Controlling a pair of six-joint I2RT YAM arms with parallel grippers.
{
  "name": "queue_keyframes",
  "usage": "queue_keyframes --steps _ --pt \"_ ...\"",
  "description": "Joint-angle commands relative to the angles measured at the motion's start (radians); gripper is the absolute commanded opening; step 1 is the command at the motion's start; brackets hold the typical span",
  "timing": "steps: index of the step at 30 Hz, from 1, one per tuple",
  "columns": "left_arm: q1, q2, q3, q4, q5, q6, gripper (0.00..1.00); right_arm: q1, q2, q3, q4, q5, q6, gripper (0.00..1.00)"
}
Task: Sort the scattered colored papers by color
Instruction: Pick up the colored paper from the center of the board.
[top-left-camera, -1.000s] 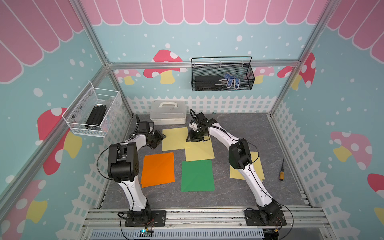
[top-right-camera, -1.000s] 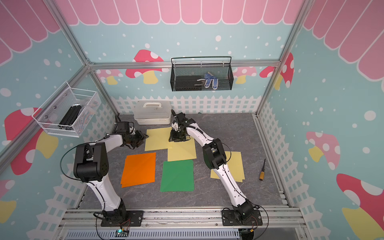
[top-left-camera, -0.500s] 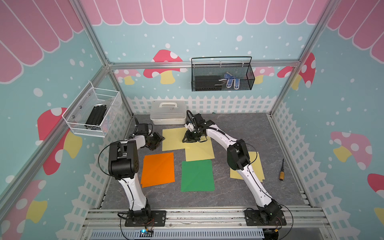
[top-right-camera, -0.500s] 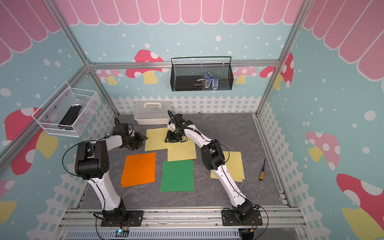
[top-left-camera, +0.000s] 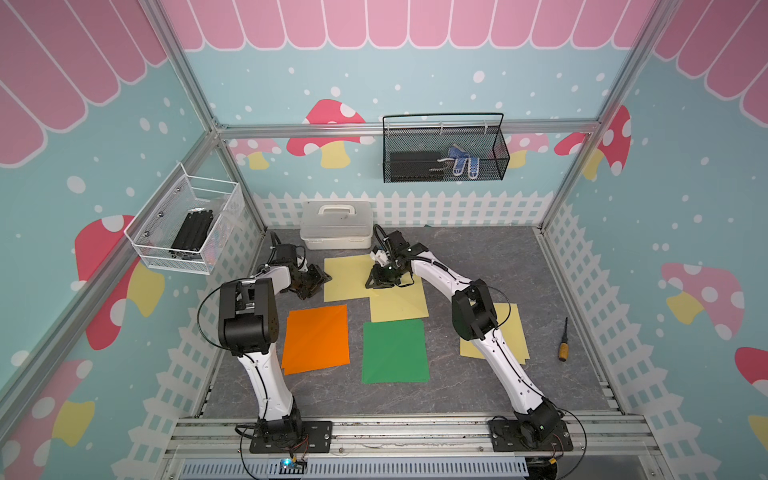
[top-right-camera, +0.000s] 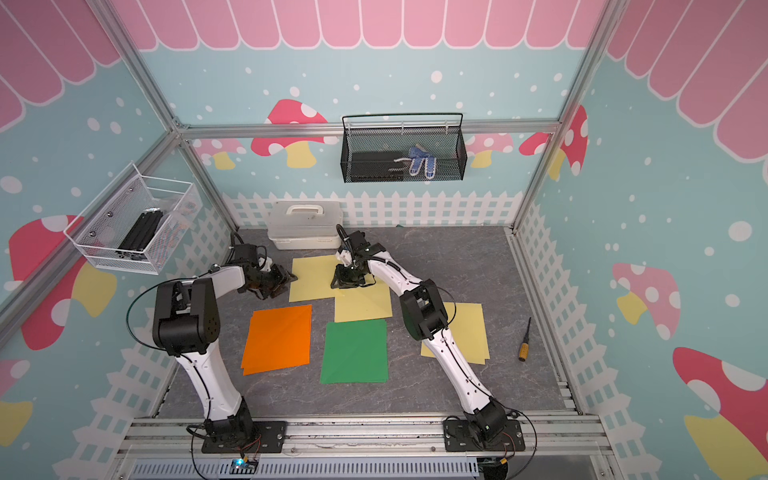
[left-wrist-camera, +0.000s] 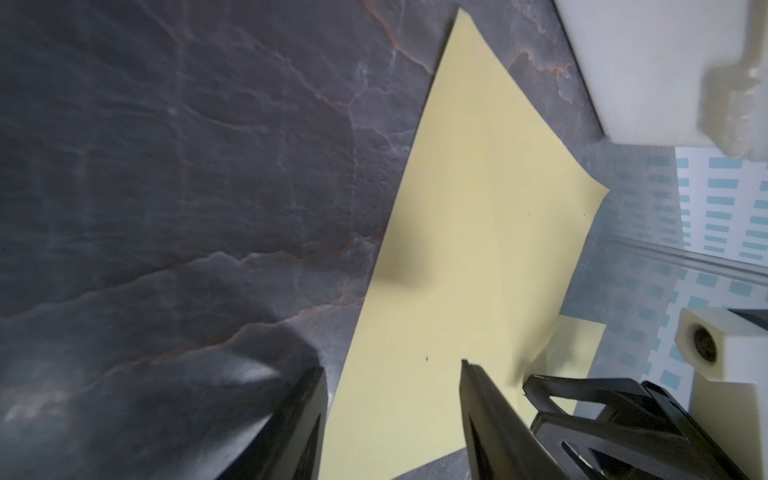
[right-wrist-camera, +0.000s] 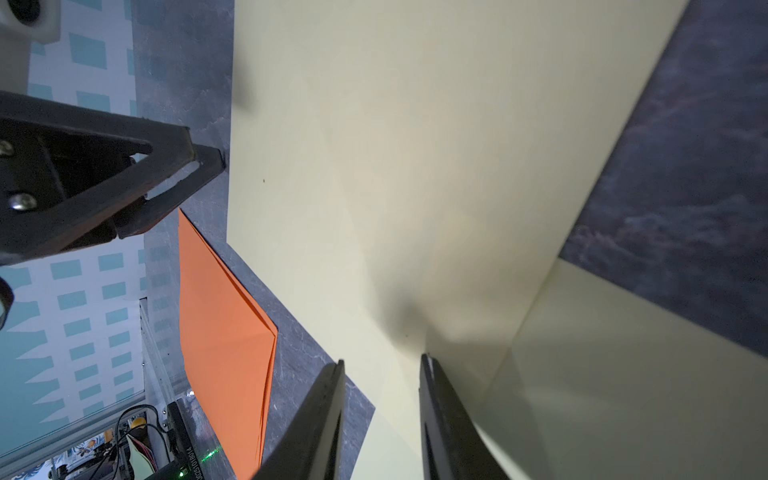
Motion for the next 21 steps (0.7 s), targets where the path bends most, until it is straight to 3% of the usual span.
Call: queue_keyframes --steps 1,11,18,21 --pt "-0.032 0.073 0.014 -0.086 0.021 0.066 0.55 0.002 0.05 0.006 -0.046 0.017 -0.008 0.34" --pt "-0.06 0.083 0.035 -0.054 0.066 0.068 0.55 -0.001 0.055 0.007 -0.047 0.015 -0.008 0.34" --pt "-0.05 0.066 -0.016 0.116 0.178 0.001 0.56 -0.002 0.058 0.006 -0.047 0.013 -0.008 0.34" --pt "-0.046 0.063 -0.027 0.156 0.175 -0.011 0.56 -0.003 0.058 0.005 -0.047 0.014 -0.008 0.34"
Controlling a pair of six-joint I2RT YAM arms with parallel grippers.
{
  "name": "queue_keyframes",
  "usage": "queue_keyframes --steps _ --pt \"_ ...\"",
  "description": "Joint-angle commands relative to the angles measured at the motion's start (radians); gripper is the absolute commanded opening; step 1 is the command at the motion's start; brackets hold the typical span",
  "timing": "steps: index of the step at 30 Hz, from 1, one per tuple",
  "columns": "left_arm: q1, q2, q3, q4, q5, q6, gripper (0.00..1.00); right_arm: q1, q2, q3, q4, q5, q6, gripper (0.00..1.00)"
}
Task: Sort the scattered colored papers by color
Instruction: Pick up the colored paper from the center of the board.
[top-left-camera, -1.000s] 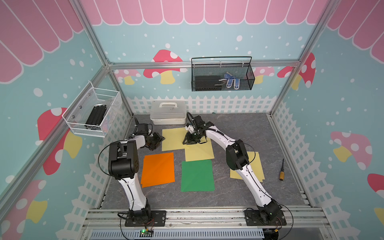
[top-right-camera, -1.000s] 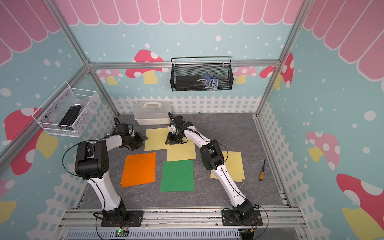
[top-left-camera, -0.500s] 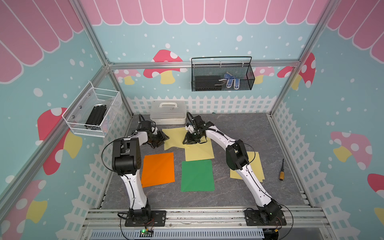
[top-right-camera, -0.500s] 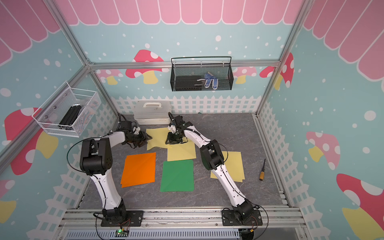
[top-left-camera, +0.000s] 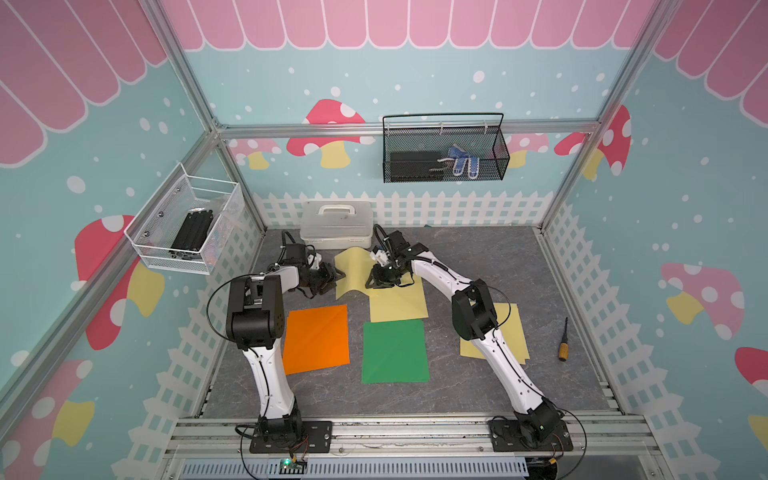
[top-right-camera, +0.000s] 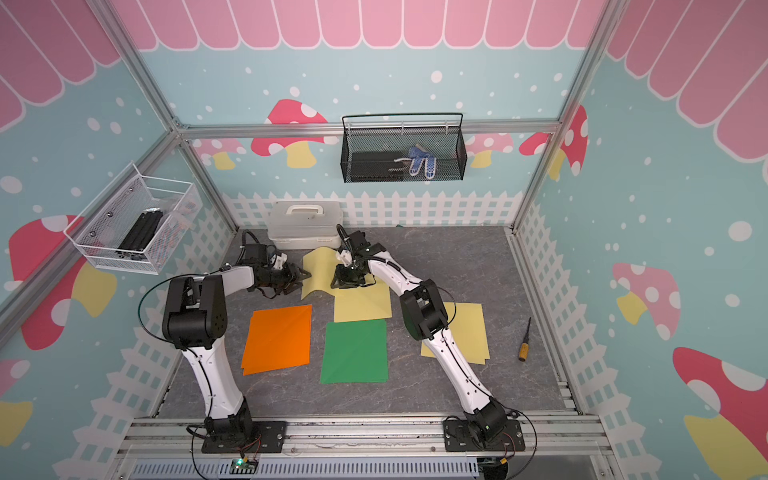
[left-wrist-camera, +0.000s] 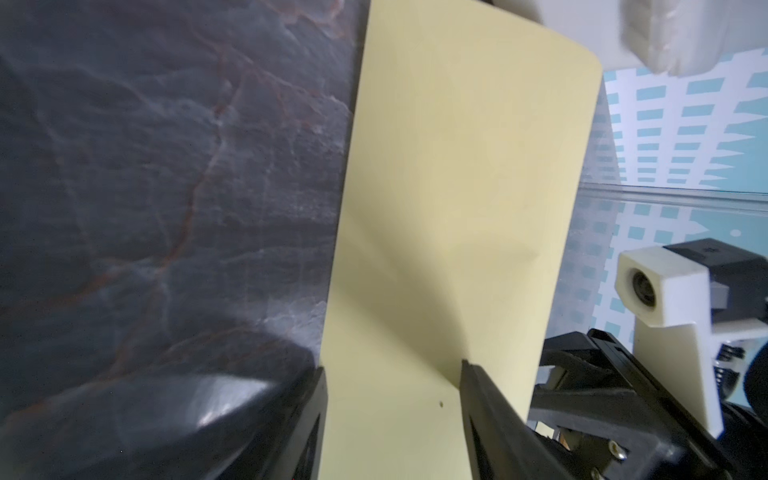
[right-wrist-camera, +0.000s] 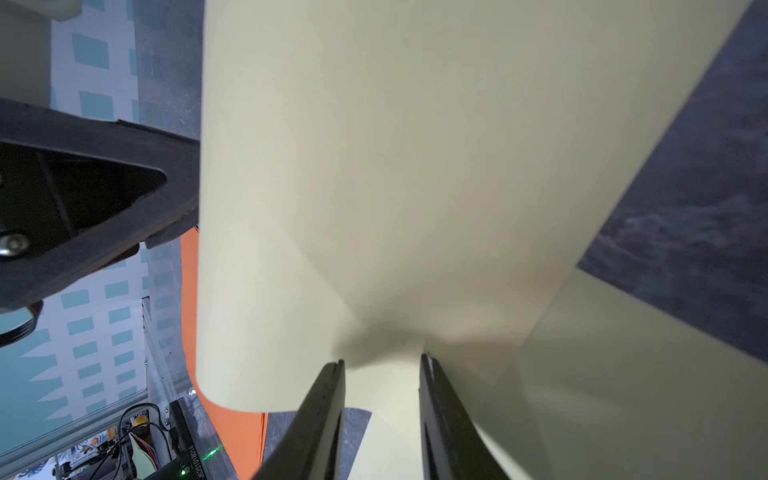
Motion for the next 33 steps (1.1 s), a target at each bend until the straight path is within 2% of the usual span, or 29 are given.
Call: queue_keyframes --steps 1,6,13,19,26,33 --pt "0.009 0.013 -0.033 0.046 -0.005 -0.021 0.56 -0.002 0.058 0.005 -0.048 0.019 -0.008 0.34" --pt "0.031 0.049 -0.025 0.074 0.054 -0.02 0.57 -0.005 0.058 0.006 -0.048 0.019 -0.01 0.34" --pt "-0.015 0.099 0.006 0.146 0.149 -0.043 0.58 -0.006 0.063 0.006 -0.047 0.012 -0.01 0.34" --pt "-0.022 0.117 -0.025 0.361 0.255 -0.157 0.6 -0.007 0.063 0.005 -0.049 0.009 -0.01 0.34" --pt "-0.021 0.105 -0.058 0.553 0.327 -0.25 0.61 -0.007 0.067 0.005 -0.048 0.005 -0.008 0.34" --pt "-0.02 0.144 -0.089 0.891 0.386 -0.471 0.63 -0.007 0.067 0.004 -0.049 0.004 -0.01 0.34"
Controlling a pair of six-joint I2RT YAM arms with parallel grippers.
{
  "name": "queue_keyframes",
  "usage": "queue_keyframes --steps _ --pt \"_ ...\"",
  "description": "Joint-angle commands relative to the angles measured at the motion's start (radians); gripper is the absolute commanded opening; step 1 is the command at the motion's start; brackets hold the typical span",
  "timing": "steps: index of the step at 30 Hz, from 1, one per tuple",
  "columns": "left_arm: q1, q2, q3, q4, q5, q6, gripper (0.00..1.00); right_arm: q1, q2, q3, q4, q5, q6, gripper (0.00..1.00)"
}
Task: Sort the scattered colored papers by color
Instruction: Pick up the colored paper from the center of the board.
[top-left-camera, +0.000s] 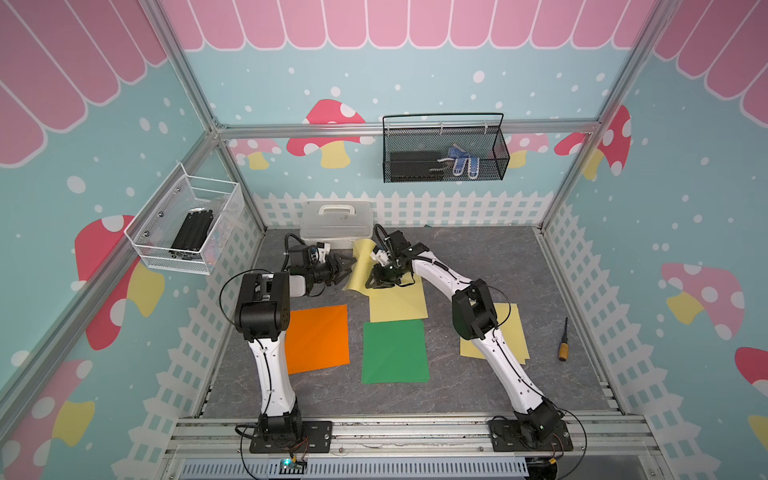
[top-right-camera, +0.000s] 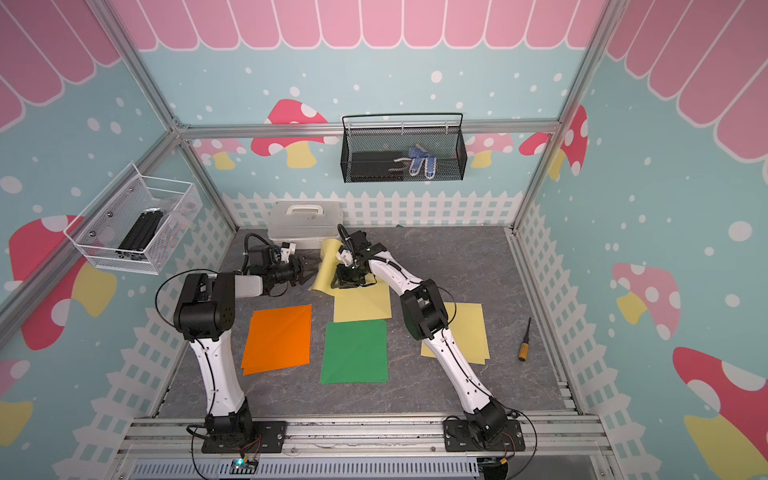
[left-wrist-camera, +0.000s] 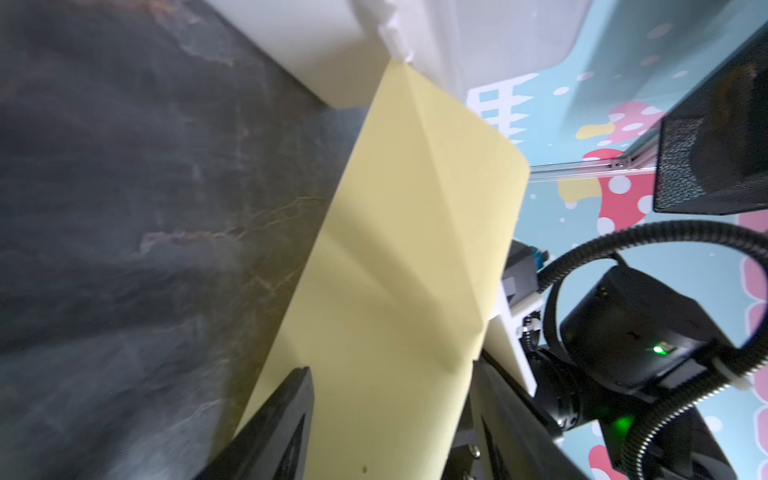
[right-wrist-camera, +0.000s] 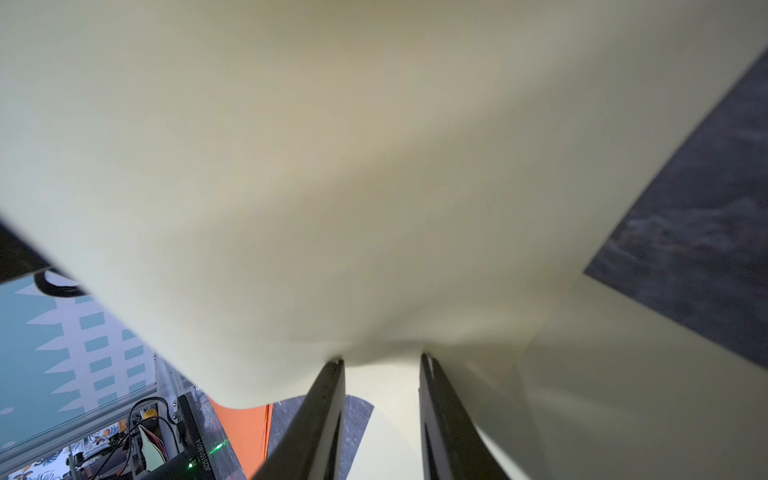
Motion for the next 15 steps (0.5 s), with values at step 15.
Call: queue_keyframes --steps 15 --pt "0.01 0.075 0.178 -0.176 -0.078 0.107 0.71 -0.006 0.058 -0.001 -0.061 0.033 -0.019 0.34"
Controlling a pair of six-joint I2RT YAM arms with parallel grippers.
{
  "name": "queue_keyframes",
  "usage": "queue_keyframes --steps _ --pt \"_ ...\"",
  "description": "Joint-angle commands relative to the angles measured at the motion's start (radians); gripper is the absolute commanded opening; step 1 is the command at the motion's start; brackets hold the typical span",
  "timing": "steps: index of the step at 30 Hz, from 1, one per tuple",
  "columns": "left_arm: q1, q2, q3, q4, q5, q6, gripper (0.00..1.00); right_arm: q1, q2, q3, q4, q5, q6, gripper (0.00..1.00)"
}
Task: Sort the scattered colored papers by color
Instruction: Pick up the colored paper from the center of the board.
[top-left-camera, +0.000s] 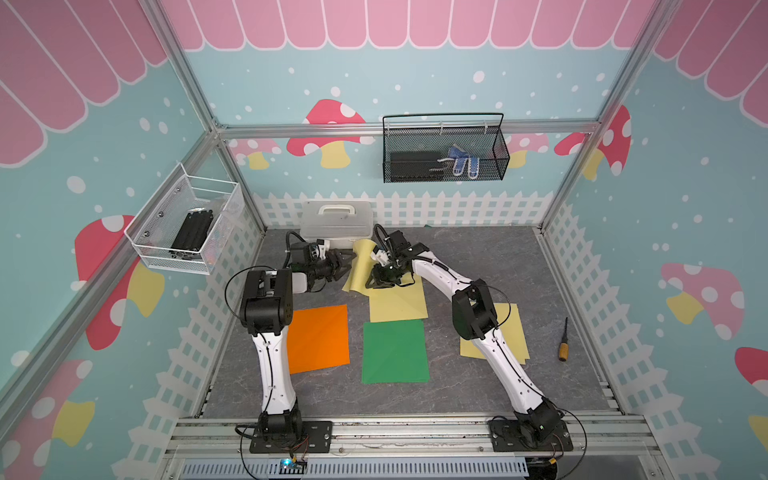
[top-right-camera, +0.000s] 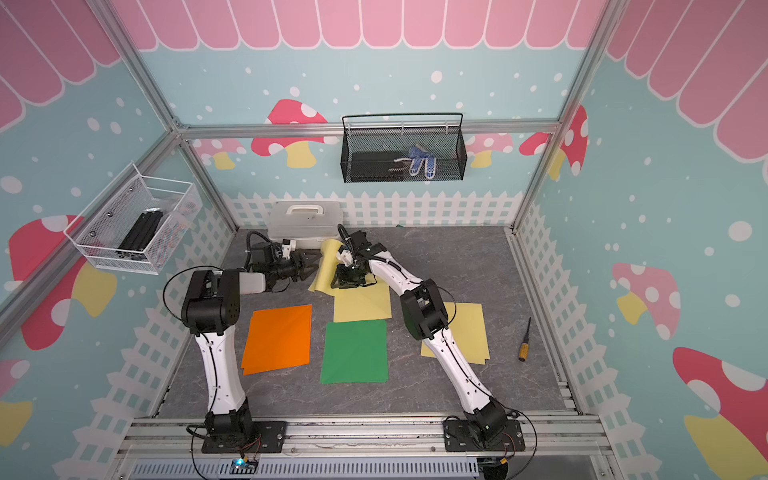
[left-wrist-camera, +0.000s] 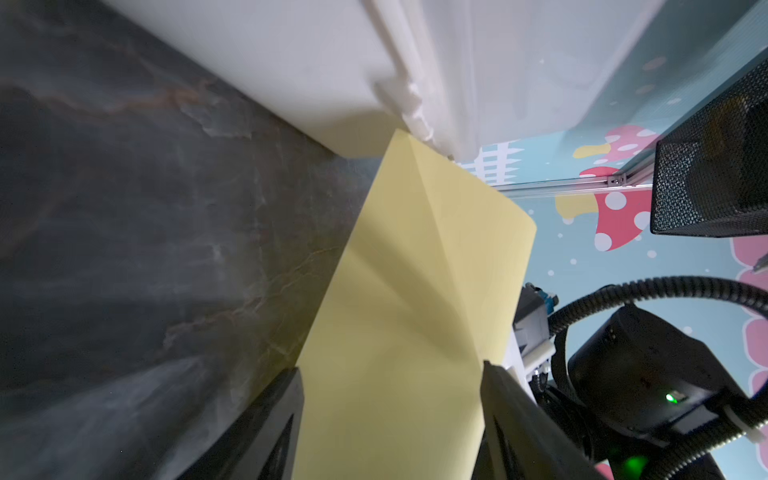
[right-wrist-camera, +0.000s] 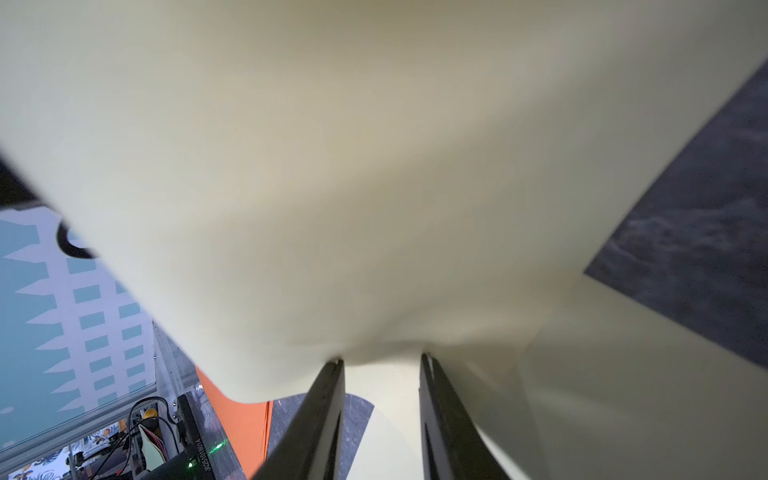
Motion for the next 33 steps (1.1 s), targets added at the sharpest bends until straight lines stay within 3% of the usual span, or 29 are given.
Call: queue_keyframes --steps 1,8,18,27,33 --pt "0.008 -0.002 0.082 -0.185 -0.064 0.121 0.71 -0.006 0.057 -0.001 -0.061 0.033 -0.017 0.34" --pt "0.001 0.029 0.205 -0.426 -0.133 0.226 0.72 -0.008 0.057 -0.001 -0.061 0.028 -0.017 0.34" --pt "0.0 0.044 0.205 -0.472 -0.126 0.247 0.73 -0.009 0.058 -0.001 -0.063 0.026 -0.016 0.34" --pt "0.025 -0.014 0.15 -0.589 -0.207 0.316 0.73 -0.01 0.056 -0.003 -0.063 0.025 -0.017 0.34" --pt "0.004 -0.03 0.115 -0.637 -0.151 0.324 0.73 -0.013 0.057 -0.002 -0.061 0.028 -0.016 0.34"
